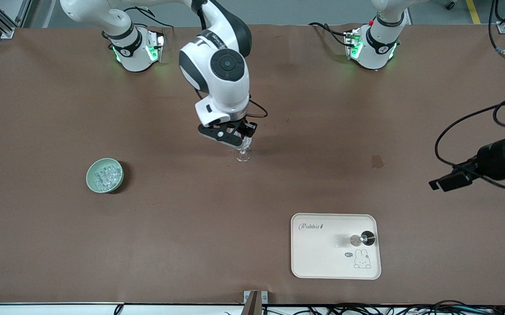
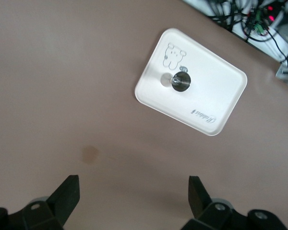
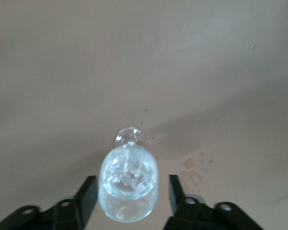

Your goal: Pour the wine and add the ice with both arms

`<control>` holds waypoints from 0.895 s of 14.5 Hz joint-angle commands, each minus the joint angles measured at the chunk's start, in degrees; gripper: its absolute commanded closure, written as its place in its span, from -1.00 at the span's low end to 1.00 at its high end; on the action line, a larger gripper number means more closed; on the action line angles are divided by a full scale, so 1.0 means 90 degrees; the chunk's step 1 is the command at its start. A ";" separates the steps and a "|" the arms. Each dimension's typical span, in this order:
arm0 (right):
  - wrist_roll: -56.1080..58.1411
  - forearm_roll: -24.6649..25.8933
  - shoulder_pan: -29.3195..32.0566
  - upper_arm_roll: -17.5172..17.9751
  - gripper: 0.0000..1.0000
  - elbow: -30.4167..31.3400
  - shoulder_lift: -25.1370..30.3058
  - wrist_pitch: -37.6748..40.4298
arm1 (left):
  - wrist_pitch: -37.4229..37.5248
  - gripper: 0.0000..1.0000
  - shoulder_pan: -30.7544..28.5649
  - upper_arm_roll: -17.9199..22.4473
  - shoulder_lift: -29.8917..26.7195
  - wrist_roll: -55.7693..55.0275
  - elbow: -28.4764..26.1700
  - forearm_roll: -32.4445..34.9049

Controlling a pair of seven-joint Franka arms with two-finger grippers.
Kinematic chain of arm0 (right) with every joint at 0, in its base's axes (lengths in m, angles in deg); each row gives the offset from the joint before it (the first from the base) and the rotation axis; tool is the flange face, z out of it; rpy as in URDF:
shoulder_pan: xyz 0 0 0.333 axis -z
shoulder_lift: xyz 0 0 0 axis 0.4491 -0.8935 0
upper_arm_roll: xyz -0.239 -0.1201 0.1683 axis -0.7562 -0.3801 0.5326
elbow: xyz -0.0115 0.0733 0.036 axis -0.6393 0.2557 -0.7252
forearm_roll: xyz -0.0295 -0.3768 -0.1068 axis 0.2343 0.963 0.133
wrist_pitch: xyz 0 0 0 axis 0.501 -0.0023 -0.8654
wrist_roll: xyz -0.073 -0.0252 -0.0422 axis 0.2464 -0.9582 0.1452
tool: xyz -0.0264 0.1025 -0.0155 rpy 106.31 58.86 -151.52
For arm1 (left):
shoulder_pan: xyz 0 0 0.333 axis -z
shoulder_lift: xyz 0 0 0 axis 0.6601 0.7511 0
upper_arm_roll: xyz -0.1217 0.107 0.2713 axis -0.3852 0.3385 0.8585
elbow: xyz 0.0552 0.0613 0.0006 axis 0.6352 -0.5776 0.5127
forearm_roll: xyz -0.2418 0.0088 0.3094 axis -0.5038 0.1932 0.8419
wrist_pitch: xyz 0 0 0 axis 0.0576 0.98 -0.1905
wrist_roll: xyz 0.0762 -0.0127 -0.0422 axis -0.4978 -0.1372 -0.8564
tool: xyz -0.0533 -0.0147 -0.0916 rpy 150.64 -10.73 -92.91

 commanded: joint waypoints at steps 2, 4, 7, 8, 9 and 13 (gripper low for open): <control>0.0769 0.0093 0.0764 -0.0031 -1.00 0.0001 0.1088 0.0917 | 0.0281 -1.00 -0.0072 -0.0052 -0.0775 0.1445 -0.0231 0.0799; 0.1209 0.0395 0.1175 -0.0099 -1.00 0.0001 0.1586 0.1445 | 0.0330 -1.00 -0.0014 0.0006 -0.1106 0.1747 -0.0357 0.0761; 0.2223 0.0563 0.2179 -0.0099 -1.00 0.0040 0.2183 0.2022 | 0.0710 -1.00 0.1446 0.1768 -0.1741 0.2402 -0.0688 0.0625; 0.2623 0.0553 0.2656 -0.0051 -1.00 0.0040 0.2310 0.2140 | 0.0769 -1.00 0.1538 0.1938 -0.1956 0.2394 -0.0864 0.0441; 0.3149 0.0553 0.3106 -0.0031 -1.00 0.0040 0.2427 0.2238 | 0.0799 -1.00 0.1568 0.2046 -0.2209 0.2394 -0.1185 0.0274; 0.5307 0.0466 0.4679 0.0037 -1.00 0.0030 0.2624 0.2346 | 0.0692 -1.00 0.2144 0.2838 -0.3147 0.2452 -0.2280 0.0029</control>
